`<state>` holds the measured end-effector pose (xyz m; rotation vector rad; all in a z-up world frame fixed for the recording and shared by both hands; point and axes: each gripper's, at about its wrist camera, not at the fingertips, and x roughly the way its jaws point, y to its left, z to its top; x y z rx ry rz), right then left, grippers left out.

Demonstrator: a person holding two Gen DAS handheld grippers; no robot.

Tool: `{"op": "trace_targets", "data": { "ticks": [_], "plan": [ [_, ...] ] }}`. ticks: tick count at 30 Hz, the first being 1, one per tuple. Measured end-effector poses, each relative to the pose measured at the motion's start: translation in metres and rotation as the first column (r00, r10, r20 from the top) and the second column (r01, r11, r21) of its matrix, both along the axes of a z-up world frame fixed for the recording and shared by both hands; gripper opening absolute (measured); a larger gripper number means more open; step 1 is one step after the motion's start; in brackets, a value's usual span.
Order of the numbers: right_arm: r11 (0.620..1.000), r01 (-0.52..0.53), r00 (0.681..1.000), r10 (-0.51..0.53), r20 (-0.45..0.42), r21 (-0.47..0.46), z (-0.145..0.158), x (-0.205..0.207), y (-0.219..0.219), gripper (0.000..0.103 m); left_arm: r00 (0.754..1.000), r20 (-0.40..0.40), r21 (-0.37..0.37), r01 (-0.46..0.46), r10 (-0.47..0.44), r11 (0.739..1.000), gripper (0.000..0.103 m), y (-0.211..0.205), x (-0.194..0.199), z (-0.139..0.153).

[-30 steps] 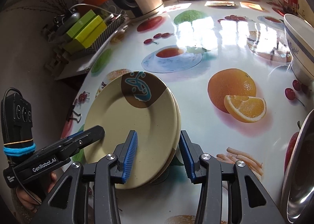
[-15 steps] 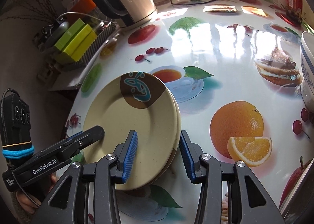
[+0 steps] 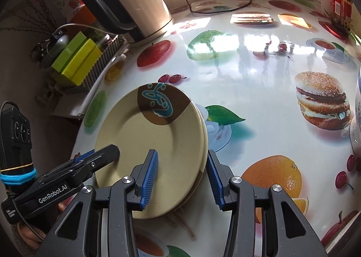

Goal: Organize plates and bowls
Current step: 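Open both tools, then close them on the rim of the plate stack, then open both tools and lift them off the plate stack, then move both tools past the steel bowl toward a white bowl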

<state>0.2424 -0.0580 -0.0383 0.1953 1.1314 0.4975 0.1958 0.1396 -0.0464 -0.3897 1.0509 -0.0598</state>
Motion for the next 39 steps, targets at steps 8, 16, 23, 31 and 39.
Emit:
{"op": "trace_targets", "data": {
  "ticks": [8, 16, 23, 31, 39],
  "plan": [
    [1.000, 0.011, 1.000, -0.011, -0.001, 0.012, -0.002, 0.007, -0.002, 0.043, 1.000, -0.001, 0.002, -0.004, 0.004, 1.000, 0.047, -0.001, 0.004, 0.000],
    [1.000, 0.017, 1.000, -0.017, 0.006, 0.009, -0.002, 0.006, -0.002, 0.045, 1.000, 0.003, 0.022, -0.001, 0.001, 1.000, 0.047, -0.003, 0.001, 0.002],
    [1.000, 0.026, 0.999, -0.025, 0.026, -0.013, 0.003, -0.006, -0.009, 0.053, 1.000, 0.028, 0.043, -0.008, 0.007, 0.999, 0.047, -0.009, -0.019, 0.012],
    [0.998, 0.066, 0.994, -0.064, 0.091, -0.016, 0.027, -0.033, -0.039, 0.054, 0.995, 0.097, 0.106, 0.003, -0.013, 0.994, 0.047, -0.032, -0.048, 0.042],
    [0.989, 0.142, 0.979, -0.136, 0.151, -0.030, 0.053, -0.065, -0.087, 0.055, 0.985, 0.128, 0.103, 0.102, -0.115, 0.989, 0.047, -0.083, -0.060, 0.056]
  ]
}}
